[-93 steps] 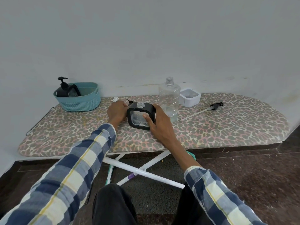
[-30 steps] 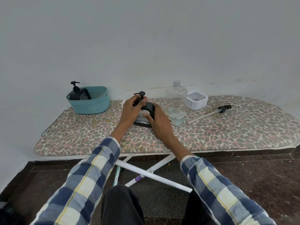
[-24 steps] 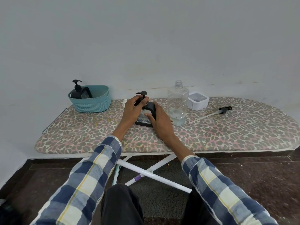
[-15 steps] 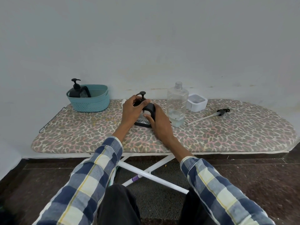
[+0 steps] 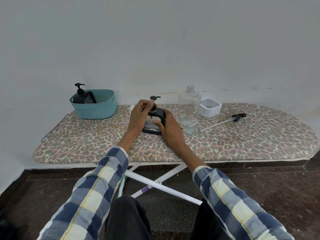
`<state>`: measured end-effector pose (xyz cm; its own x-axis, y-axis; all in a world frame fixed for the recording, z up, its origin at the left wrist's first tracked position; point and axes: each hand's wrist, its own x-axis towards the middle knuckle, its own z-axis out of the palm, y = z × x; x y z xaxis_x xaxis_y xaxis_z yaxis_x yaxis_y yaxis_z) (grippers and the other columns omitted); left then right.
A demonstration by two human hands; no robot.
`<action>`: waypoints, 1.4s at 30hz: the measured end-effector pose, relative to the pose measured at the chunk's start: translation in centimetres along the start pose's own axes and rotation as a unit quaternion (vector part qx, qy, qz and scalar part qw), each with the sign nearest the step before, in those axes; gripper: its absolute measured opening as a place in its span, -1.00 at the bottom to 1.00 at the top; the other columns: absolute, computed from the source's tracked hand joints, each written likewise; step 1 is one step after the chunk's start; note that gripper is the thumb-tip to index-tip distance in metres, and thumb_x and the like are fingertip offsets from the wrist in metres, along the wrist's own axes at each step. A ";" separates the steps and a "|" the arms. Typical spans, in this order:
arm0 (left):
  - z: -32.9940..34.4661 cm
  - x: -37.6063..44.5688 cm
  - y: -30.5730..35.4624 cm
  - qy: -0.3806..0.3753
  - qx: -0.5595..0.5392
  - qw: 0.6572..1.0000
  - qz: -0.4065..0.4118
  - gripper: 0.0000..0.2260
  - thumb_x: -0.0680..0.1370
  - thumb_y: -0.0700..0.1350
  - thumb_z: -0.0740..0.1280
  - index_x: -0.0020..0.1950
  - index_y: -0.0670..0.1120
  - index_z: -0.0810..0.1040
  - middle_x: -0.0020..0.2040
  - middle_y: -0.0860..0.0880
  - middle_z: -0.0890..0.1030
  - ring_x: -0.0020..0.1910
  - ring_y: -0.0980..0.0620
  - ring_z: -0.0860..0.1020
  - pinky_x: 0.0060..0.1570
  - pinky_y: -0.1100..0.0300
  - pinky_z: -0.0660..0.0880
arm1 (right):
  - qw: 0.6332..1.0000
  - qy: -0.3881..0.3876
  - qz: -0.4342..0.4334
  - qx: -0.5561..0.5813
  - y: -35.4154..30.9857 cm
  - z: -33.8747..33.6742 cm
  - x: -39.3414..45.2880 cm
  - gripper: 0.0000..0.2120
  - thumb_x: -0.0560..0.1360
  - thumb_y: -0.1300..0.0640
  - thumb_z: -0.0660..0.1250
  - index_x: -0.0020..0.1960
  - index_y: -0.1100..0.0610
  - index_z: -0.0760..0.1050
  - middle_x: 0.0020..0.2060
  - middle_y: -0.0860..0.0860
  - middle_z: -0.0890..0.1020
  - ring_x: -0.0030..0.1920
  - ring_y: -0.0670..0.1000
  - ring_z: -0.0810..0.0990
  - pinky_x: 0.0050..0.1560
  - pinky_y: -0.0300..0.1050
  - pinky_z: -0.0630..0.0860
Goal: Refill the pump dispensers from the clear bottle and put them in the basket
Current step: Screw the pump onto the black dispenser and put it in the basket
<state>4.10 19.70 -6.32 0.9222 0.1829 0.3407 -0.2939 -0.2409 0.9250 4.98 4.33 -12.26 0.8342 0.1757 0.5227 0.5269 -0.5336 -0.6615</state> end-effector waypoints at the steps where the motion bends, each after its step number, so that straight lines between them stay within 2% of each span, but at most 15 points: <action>1: 0.2 0.0 -0.1 -0.003 0.010 1.000 0.006 -0.81 0.67 0.06 0.45 0.11 -0.06 0.67 0.05 0.03 0.75 0.10 0.10 0.71 0.17 0.19 0.60 | 1.000 -0.002 0.002 0.001 0.0 0.0 0.0 -0.38 0.69 -0.29 0.22 0.56 0.11 0.29 0.35 0.07 0.58 0.19 0.07 0.64 0.07 0.04 0.61; 4: 0.3 -0.1 -0.3 -0.004 0.046 0.999 0.028 -0.85 0.63 0.01 0.52 0.13 -0.01 0.71 0.03 0.10 0.74 0.06 0.22 0.68 0.20 0.21 0.63 | 1.000 -0.005 0.003 -0.008 0.1 0.1 0.1 -0.35 0.70 -0.28 0.21 0.59 0.13 0.26 0.40 0.09 0.56 0.22 0.10 0.64 0.10 0.12 0.63; 7: 0.0 0.2 -0.4 -0.001 0.057 0.998 0.028 -0.82 0.67 -0.03 0.46 0.26 -0.03 0.68 0.10 0.05 0.74 0.12 0.18 0.69 0.28 0.12 0.62 | 1.000 -0.008 0.008 -0.019 0.0 0.1 0.1 -0.34 0.71 -0.25 0.22 0.61 0.16 0.25 0.42 0.12 0.54 0.24 0.14 0.63 0.13 0.13 0.62; 10: -0.5 0.2 -0.8 -0.001 0.023 1.000 0.003 -0.79 0.76 -0.11 0.31 0.40 0.01 0.49 0.19 -0.05 0.74 0.20 0.07 0.70 0.28 0.13 0.58 | 1.000 -0.011 0.010 -0.018 -0.2 0.0 0.2 -0.35 0.71 -0.25 0.22 0.61 0.15 0.26 0.43 0.11 0.54 0.26 0.14 0.63 0.17 0.14 0.62; 13: -0.8 0.0 -1.1 0.019 0.008 1.000 -0.014 -0.81 0.81 -0.11 0.13 0.39 -0.04 0.46 0.24 -0.08 0.71 0.25 0.01 0.68 0.31 0.06 0.55 | 1.000 -0.014 0.002 -0.018 -0.4 -0.1 0.0 -0.35 0.72 -0.22 0.21 0.63 0.16 0.23 0.45 0.11 0.52 0.31 0.14 0.61 0.22 0.14 0.60; 16: -0.5 -0.4 -0.9 0.002 0.015 1.000 -0.006 -0.78 0.81 -0.08 0.12 0.32 0.00 0.54 0.25 -0.01 0.68 0.28 0.02 0.63 0.31 0.15 0.50 | 1.000 -0.004 -0.005 -0.026 -0.7 -0.3 -0.2 -0.36 0.73 -0.23 0.18 0.65 0.14 0.20 0.46 0.08 0.50 0.31 0.12 0.60 0.22 0.12 0.60; 20: -0.9 -0.6 -0.9 0.000 0.012 1.000 -0.009 -0.72 0.76 -0.26 0.13 0.34 -0.04 0.55 0.25 0.02 0.69 0.25 0.14 0.63 0.21 0.38 0.49 | 0.998 0.037 -0.019 -0.039 -1.7 -0.7 -0.5 -0.45 0.75 -0.20 0.17 0.60 0.10 0.27 0.46 0.01 0.44 0.16 0.06 0.65 -0.01 -0.03 0.58; 25: -1.9 -0.8 -0.8 0.014 0.044 0.999 0.001 -0.69 0.70 -0.34 0.21 0.39 -0.08 0.53 0.21 0.11 0.67 0.22 0.30 0.61 0.23 0.36 0.51 | 0.997 0.075 -0.032 -0.002 -3.4 -0.8 0.6 -0.56 0.75 -0.09 0.21 0.54 0.12 0.41 0.46 -0.01 0.45 0.09 -0.02 0.65 0.04 -0.06 0.61; 28: -2.2 -0.8 -1.2 0.013 0.067 0.998 0.008 -0.68 0.71 -0.29 0.25 0.45 -0.06 0.48 0.28 0.05 0.63 0.29 0.19 0.59 0.25 0.35 0.48 | 0.998 0.029 -0.039 0.041 -4.9 -1.0 3.2 -0.63 0.73 0.08 0.26 0.50 0.14 0.49 0.41 0.03 0.52 0.15 0.02 0.63 0.22 0.05 0.60; 30: -2.4 -0.9 -1.6 0.015 0.066 0.998 -0.001 -0.69 0.73 -0.25 0.26 0.47 -0.06 0.46 0.35 -0.02 0.60 0.35 0.08 0.57 0.34 0.24 0.47 | 0.998 -0.023 -0.014 0.064 -5.4 -1.1 4.6 -0.66 0.68 0.22 0.30 0.45 0.16 0.55 0.34 0.09 0.63 0.16 0.08 0.62 0.33 0.17 0.55; 33: -2.7 -1.0 -2.1 0.010 0.065 0.997 -0.029 -0.71 0.75 -0.18 0.27 0.49 -0.12 0.46 0.38 -0.07 0.57 0.38 -0.01 0.54 0.41 0.11 0.45 | 0.997 -0.058 0.005 0.052 -5.8 -1.2 5.9 -0.68 0.65 0.26 0.35 0.40 0.20 0.60 0.29 0.12 0.69 0.18 0.19 0.66 0.36 0.20 0.53; 36: -3.1 -0.7 -2.4 0.002 0.076 0.996 -0.037 -0.72 0.75 -0.12 0.29 0.46 -0.14 0.51 0.33 -0.07 0.60 0.33 -0.04 0.56 0.37 0.09 0.46 | 0.995 -0.081 0.010 0.058 -5.8 -1.2 6.5 -0.68 0.65 0.24 0.37 0.39 0.22 0.62 0.29 0.13 0.70 0.20 0.20 0.68 0.33 0.13 0.56; 38: -3.3 -0.4 -2.7 -0.005 0.067 0.997 -0.045 -0.72 0.75 -0.08 0.31 0.44 -0.15 0.54 0.33 -0.10 0.62 0.33 -0.08 0.59 0.34 0.09 0.50 | 0.994 -0.080 0.024 0.076 -5.7 -1.3 6.7 -0.70 0.64 0.20 0.43 0.36 0.20 0.63 0.24 0.09 0.71 0.10 0.06 0.68 0.24 0.03 0.58; 40: -3.2 -0.4 -2.7 -0.010 0.051 0.997 -0.053 -0.72 0.74 -0.07 0.33 0.41 -0.15 0.56 0.29 -0.10 0.64 0.31 -0.08 0.61 0.27 0.17 0.52 | 0.993 -0.064 0.036 0.093 -5.2 -1.2 6.7 -0.71 0.60 0.13 0.51 0.29 0.16 0.64 0.13 0.01 0.68 -0.07 -0.16 0.59 0.03 -0.16 0.52; 42: -2.9 -0.4 -2.8 -0.004 0.034 0.998 -0.055 -0.75 0.74 -0.05 0.33 0.39 -0.12 0.57 0.27 -0.07 0.65 0.30 -0.05 0.62 0.29 0.15 0.52 | 0.992 -0.058 0.041 0.100 -5.1 -1.2 6.7 -0.70 0.57 0.09 0.54 0.26 0.15 0.64 0.09 0.01 0.64 -0.09 -0.20 0.56 -0.04 -0.24 0.43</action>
<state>3.77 23.06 -8.55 0.9499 0.2053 0.2355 -0.1726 -0.2836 0.9433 7.73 7.23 -4.74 0.8825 0.2389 0.4051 0.4687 -0.3769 -0.7989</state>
